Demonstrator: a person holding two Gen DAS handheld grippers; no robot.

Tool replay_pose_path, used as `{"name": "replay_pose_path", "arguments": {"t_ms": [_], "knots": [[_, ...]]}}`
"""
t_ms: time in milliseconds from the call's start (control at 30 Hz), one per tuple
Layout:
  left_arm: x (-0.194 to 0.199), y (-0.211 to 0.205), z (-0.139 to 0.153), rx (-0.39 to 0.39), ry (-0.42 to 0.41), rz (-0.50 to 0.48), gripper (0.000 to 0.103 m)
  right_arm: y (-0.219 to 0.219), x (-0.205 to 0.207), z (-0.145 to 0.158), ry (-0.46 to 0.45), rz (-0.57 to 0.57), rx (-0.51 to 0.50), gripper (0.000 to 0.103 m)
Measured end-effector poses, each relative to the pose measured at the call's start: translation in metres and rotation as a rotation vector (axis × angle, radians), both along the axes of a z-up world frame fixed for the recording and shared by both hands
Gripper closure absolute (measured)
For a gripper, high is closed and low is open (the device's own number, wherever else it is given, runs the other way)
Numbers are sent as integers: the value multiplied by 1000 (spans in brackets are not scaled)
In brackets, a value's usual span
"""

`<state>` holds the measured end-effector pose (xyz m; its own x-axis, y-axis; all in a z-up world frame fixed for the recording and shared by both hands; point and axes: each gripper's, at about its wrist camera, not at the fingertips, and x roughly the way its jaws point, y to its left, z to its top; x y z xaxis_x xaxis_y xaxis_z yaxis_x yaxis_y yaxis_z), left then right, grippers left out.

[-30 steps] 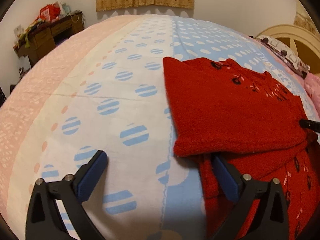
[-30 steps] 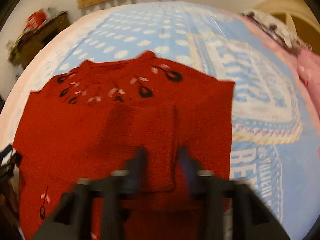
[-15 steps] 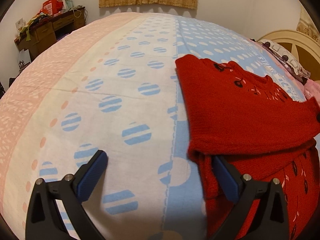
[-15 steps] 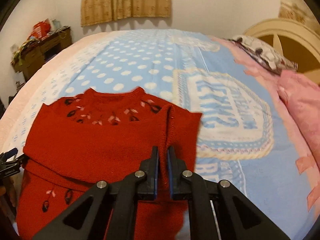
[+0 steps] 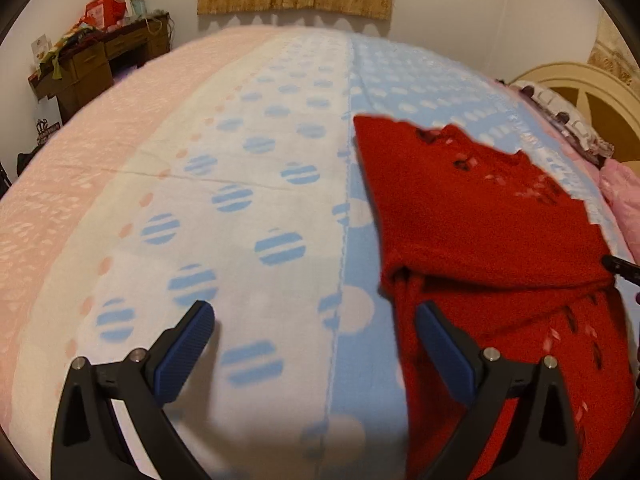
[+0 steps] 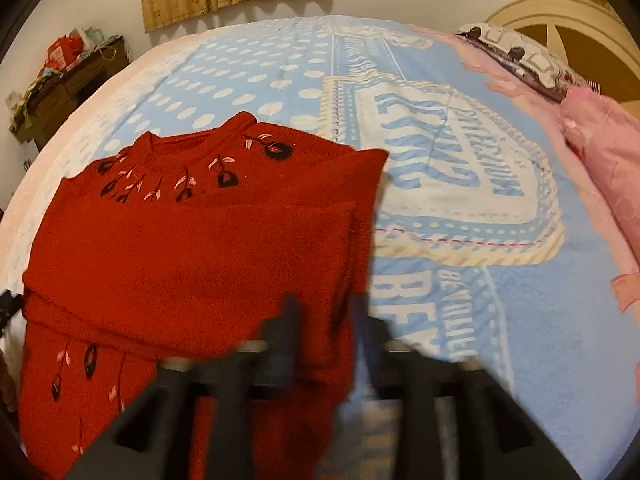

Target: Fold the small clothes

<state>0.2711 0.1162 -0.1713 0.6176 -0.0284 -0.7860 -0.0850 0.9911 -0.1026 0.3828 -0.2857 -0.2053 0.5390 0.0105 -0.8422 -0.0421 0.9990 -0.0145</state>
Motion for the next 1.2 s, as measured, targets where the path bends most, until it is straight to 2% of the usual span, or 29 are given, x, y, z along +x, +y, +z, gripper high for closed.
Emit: {"name": "replay_pose_path", "arguments": {"t_ms": [33,133,233,333,433,500,600,733,800,867,1200], "knots": [[-8,-1,8,11,-16,-10,0,-2,-3,3,-15,1,0,35],[-13,-2,27,30,-68,3,0,0,-12,18,-70,19,14,35],[6,-4,36,51,-98,30,0,17,-11,27,-97,75,19,35],[29,-8,25,100,-85,71,0,35,-2,20,-76,136,75,35],[46,-10,-5,136,5,78,0,41,8,-7,-14,139,98,35],[44,-7,-15,106,11,73,0,39,6,-21,-11,135,86,35],[45,1,-16,63,18,83,0,34,-3,-14,-24,124,104,36],[43,-4,-15,81,5,85,0,32,-21,1,-85,134,97,36],[42,-7,-14,98,0,81,0,32,-17,-12,-32,139,64,36],[40,-9,-12,108,-8,78,0,32,-14,-17,-29,133,63,36],[7,-17,5,94,-52,49,0,49,-51,1,-59,149,51,35]]}}
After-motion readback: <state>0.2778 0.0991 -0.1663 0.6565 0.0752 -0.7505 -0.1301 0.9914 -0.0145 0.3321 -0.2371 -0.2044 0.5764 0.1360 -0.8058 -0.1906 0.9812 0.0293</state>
